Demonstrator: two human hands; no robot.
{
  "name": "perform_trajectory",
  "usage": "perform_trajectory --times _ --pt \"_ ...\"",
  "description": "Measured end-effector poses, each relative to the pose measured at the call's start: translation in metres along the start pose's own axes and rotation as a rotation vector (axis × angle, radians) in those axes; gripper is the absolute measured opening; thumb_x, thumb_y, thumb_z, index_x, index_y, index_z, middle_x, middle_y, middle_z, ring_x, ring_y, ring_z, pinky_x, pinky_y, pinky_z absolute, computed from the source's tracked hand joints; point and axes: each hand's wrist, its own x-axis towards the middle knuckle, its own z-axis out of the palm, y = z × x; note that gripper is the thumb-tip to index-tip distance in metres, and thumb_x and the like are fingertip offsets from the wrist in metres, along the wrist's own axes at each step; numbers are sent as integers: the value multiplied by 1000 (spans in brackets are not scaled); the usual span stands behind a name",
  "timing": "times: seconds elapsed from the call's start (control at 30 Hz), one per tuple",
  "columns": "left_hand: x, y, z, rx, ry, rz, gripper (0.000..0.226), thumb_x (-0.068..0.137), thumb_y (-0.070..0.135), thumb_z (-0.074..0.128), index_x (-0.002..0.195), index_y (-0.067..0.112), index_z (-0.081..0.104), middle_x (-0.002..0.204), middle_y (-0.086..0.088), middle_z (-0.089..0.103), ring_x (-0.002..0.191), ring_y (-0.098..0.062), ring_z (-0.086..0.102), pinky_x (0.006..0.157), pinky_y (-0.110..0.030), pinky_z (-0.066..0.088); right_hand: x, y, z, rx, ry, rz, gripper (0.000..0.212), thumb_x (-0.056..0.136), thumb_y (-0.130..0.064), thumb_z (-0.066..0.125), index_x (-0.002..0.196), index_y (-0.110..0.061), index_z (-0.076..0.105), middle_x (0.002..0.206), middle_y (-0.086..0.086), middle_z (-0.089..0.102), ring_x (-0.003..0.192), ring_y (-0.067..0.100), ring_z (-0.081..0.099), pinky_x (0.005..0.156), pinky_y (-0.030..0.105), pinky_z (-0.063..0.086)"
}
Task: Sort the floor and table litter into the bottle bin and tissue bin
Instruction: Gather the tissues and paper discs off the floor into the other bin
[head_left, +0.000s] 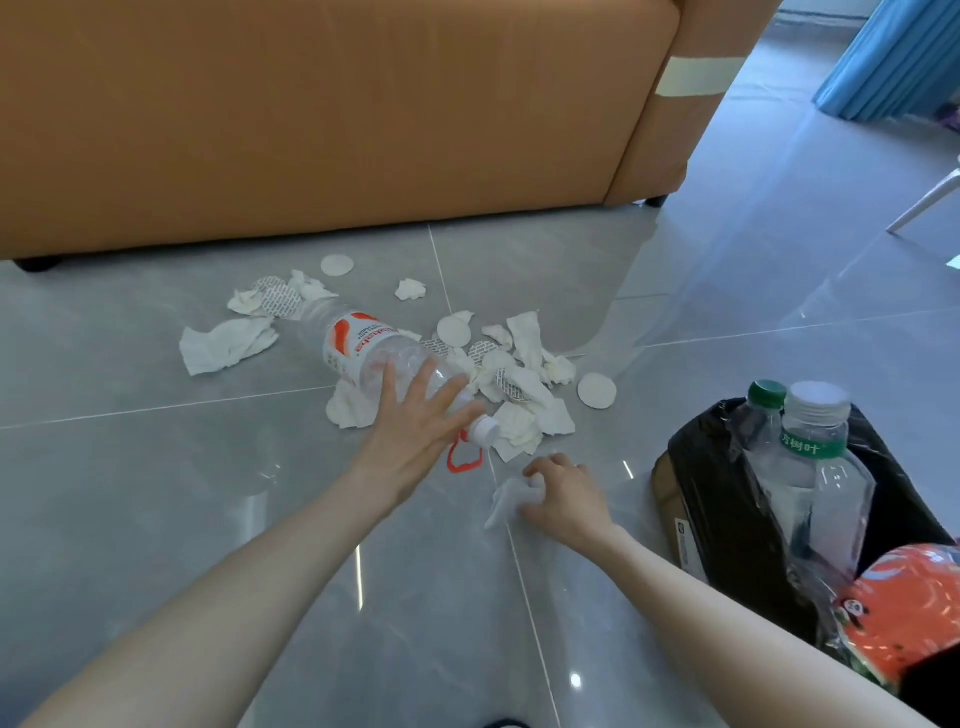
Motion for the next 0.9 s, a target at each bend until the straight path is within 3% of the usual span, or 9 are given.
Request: perform_trajectory --times 0.07,0.17,0.3,0.43,0.53,0.63,0.7,0.77,0.9 --pt "5 5 -22 -184 94 -28 86 55 7 80 123 35 35 132 1 42 125 -37 41 94 -58 39 -4 -9 -18 140 88 -22 60 78 -33 69 133 -23 46 137 2 44 121 27 42 97 33 40" --pt "6 10 -66 -609 286 -82 47 88 24 57 127 36 34 133 8 40 126 -22 37 103 -39 32 -13 -23 -52 425 195 -116 80 71 -25 79 139 -20 38 139 4 41 130 20 38 103 28 34" --pt "2 14 -135 -989 361 -109 41 93 35 54 131 36 39 131 16 38 124 -11 37 99 -25 28 -32 -39 -106 545 331 -318 91 64 -26 84 140 -29 35 136 -12 42 130 9 36 104 25 32" --pt "-10 32 -205 -1144 452 -55 43 91 32 59 132 31 43 130 16 42 124 -1 38 100 -19 32 -57 -56 -157 595 398 -477 102 58 -29 90 134 -48 24 129 -38 33 120 -24 28 99 3 25" --pt "-25 50 -245 -1132 482 65 42 92 29 59 130 33 42 130 21 41 124 3 39 100 -15 34 -78 -68 -189 645 517 -517 97 54 -41 91 133 -40 35 132 -23 47 125 -4 43 105 25 41" --pt "-35 62 -273 -1126 532 119 46 93 30 57 135 32 38 139 23 37 131 4 35 100 -9 32 -104 -71 -225 647 674 -566 91 55 -46 86 131 -31 38 123 -22 50 116 -4 49 95 17 44" --pt "-38 70 -290 -1182 566 97 50 92 36 58 137 34 35 141 24 37 130 2 37 99 -14 38 -121 -68 -248 582 750 -586 89 58 -43 85 131 -31 35 127 -15 49 118 4 49 96 24 46" --pt "-35 78 -306 -1298 596 45 49 88 43 58 132 40 37 130 23 47 117 0 49 91 -19 44 -133 -61 -269 511 809 -580 90 58 -38 84 132 -28 35 129 -7 48 119 13 48 97 35 47" --pt "-20 95 -324 -1421 596 -65 30 94 37 53 122 37 44 114 13 58 101 -12 60 84 -34 51 -159 -32 -303 330 912 -489 88 58 -33 83 134 -22 40 127 -6 46 114 12 47 94 38 47"
